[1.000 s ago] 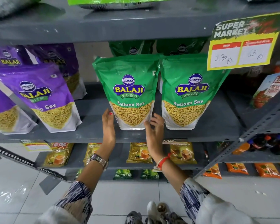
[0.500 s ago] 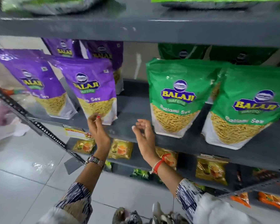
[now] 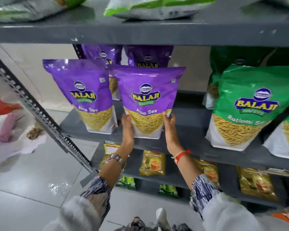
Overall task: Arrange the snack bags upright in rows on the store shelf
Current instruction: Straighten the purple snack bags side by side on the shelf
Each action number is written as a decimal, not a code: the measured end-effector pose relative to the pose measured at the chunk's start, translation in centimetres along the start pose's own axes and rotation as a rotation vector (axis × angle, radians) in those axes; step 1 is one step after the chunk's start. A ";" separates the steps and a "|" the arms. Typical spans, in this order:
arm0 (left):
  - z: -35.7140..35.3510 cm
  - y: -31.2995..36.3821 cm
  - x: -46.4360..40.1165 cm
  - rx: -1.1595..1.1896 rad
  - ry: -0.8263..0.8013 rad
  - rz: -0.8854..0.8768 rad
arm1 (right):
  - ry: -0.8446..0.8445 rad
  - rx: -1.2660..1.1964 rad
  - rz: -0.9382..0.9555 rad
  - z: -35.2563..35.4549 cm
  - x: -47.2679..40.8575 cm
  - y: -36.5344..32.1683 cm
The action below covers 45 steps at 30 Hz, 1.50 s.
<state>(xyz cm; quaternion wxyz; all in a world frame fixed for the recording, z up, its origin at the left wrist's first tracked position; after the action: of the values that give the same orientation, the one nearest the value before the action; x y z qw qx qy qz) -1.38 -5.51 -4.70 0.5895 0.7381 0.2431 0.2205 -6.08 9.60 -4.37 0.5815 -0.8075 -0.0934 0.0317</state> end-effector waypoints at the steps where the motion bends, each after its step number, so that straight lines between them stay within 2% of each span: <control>1: -0.2 -0.1 0.0 -0.011 -0.027 0.019 | 0.006 0.008 -0.002 -0.4 0.2 0.2; 12: 1.0 0.2 -0.4 -0.003 -0.158 0.046 | 0.062 0.021 0.007 -2.1 1.1 1.0; 15: 1.8 0.1 0.3 0.017 -0.160 0.041 | 0.165 0.016 0.015 -1.7 1.6 0.9; 17: 3.5 -0.3 0.9 -0.040 -0.095 0.024 | 0.309 0.035 0.058 -1.3 2.8 0.8; 19: 6.0 0.2 1.7 -0.064 0.045 -0.064 | 0.427 0.055 0.176 -1.4 4.7 0.8; 21: 9.1 1.4 2.2 -0.065 0.257 -0.160 | 0.361 0.083 0.273 -2.9 6.2 1.5; 23: 12.1 2.9 1.7 -0.072 0.469 -0.207 | 0.213 0.165 0.275 -5.3 6.8 2.5; 25: 14.5 4.0 -0.1 -0.108 0.550 -0.223 | 0.056 0.233 0.253 -8.0 6.6 3.1; 27: 15.8 5.2 -2.0 -0.159 0.503 -0.236 | -0.085 0.290 0.180 -10.8 6.2 3.5; 30: 16.5 5.8 -4.5 -0.154 0.320 -0.185 | -0.225 0.361 0.052 -14.4 5.0 4.3; 33: 16.6 5.4 -6.4 -0.070 0.145 -0.027 | -0.211 0.369 -0.080 -16.6 3.6 4.2; 35: 17.0 4.1 -7.5 -0.080 0.023 0.014 | -0.186 0.344 -0.130 -17.3 2.9 4.0; 39: 16.0 5.6 -5.8 -0.075 0.010 -0.038 | -0.243 0.333 -0.148 -18.0 2.2 4.0; 45: 15.8 5.7 -6.5 -0.059 0.016 -0.027 | -0.242 0.317 -0.128 -18.3 2.3 3.6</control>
<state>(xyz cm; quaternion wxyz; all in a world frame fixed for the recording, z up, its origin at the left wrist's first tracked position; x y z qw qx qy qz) 3.77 -22.66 -2.67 0.6120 0.7153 0.2511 0.2255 -0.53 -8.14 -1.76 0.6868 -0.6886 -0.2075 0.1055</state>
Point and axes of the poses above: each hand's wrist, its own x-axis away from the middle knuckle, its own z-axis out of the back of the hand, y = z × x, the point moved 5 cm from there along -x, towards the middle knuckle, and after that the axes turned 3 degrees about -z, right-handed, at the moved point
